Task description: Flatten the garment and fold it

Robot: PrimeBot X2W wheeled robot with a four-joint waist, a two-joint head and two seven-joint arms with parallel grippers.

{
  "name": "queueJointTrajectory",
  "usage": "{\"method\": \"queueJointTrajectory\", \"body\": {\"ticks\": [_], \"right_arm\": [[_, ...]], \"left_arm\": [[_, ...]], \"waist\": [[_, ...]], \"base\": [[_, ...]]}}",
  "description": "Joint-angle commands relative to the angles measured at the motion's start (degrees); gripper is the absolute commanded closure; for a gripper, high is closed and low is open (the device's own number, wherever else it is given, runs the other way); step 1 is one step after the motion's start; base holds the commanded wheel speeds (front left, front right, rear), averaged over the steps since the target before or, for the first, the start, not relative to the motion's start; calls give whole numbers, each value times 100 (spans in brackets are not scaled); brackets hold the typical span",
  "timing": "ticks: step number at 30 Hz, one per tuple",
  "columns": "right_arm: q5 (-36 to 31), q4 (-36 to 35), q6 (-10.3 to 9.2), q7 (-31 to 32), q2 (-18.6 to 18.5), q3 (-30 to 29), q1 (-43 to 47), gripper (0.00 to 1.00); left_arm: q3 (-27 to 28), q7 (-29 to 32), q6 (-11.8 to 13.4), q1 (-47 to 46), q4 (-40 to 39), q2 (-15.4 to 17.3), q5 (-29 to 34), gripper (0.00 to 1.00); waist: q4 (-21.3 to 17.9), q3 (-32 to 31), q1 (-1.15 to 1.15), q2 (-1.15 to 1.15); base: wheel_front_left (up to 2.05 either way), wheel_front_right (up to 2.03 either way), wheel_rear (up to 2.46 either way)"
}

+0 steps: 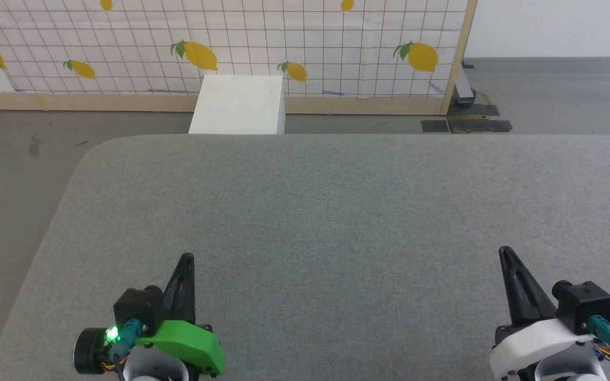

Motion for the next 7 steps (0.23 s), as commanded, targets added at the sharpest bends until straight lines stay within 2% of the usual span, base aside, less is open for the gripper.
{"method": "queueJointTrajectory", "body": {"ticks": [1,7], "right_arm": [[-60,-43,-5,32,9,20,-119,100],[-83,-50,-6,77,9,40,-141,100]], "left_arm": [[33,32,42,-28,-50,-10,112,100],[75,101,48,-31,-92,-11,174,100]], "waist": [[2,4,0,0],[8,21,0,0]], "base": [[0,0,0],[0,0,0]]}}
